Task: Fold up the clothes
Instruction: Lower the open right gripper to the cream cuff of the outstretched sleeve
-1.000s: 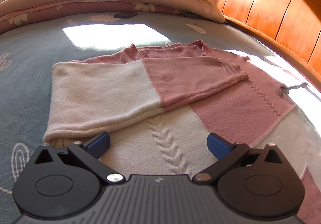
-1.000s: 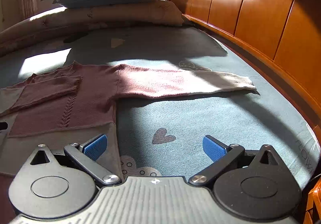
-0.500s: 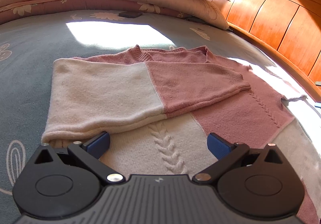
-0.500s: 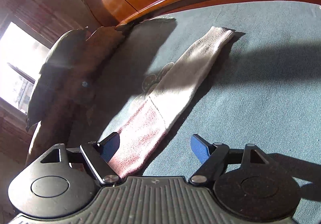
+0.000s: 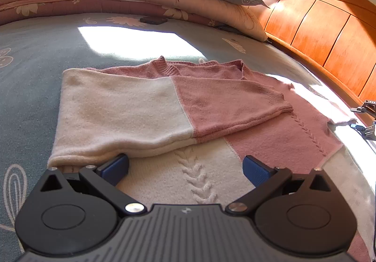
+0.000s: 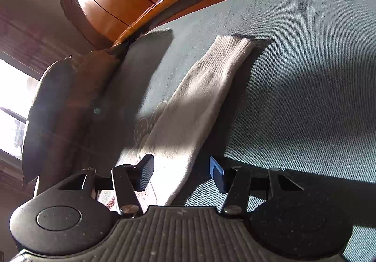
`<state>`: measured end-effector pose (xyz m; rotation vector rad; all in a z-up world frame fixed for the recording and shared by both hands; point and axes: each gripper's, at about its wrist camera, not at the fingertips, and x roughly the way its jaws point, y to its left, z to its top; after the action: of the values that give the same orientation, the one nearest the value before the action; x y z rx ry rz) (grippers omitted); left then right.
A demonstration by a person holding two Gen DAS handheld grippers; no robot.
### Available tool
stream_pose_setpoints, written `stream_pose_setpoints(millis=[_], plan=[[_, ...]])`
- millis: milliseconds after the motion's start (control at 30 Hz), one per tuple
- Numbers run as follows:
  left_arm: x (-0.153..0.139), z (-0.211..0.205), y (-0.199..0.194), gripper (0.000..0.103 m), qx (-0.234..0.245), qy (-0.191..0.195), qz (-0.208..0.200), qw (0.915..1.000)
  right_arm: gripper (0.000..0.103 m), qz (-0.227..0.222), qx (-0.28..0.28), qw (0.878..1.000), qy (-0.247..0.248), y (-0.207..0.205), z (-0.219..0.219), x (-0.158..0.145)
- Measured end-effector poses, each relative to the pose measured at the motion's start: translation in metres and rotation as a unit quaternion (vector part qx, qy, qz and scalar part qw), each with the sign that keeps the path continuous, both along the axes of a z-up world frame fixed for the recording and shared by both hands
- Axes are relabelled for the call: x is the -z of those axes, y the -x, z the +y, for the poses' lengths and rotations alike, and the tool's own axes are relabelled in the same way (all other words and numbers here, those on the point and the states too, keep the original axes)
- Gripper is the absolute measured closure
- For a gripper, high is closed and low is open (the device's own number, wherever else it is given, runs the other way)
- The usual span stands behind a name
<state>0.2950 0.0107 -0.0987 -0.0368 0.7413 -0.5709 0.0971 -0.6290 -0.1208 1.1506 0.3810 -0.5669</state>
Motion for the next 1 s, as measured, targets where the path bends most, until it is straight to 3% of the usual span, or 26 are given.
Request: stream_pose_setpoints(millis=[500, 600, 700, 1000], plan=[[0.002, -0.003, 0.001, 0.001, 0.002, -0.012, -0.012, 0.9999, 0.052, -0.028, 0.019, 0.999, 0.033, -0.009, -0.054, 0.009], [0.002, -0.003, 0.002, 0.001, 0.003, -0.017, -0.015, 0.9997, 0.064, -0.013, 0.017, 0.998, 0.052, -0.011, -0.056, 0.009], [0.002, -0.004, 0.002, 0.001, 0.003, -0.018, -0.017, 0.9997, 0.096, 0.007, 0.023, 0.998, 0.057, -0.009, -0.058, 0.012], [0.002, -0.005, 0.003, 0.001, 0.003, -0.020, -0.018, 0.9996, 0.094, 0.065, 0.006, 0.991, 0.113, -0.028, -0.043, -0.017]])
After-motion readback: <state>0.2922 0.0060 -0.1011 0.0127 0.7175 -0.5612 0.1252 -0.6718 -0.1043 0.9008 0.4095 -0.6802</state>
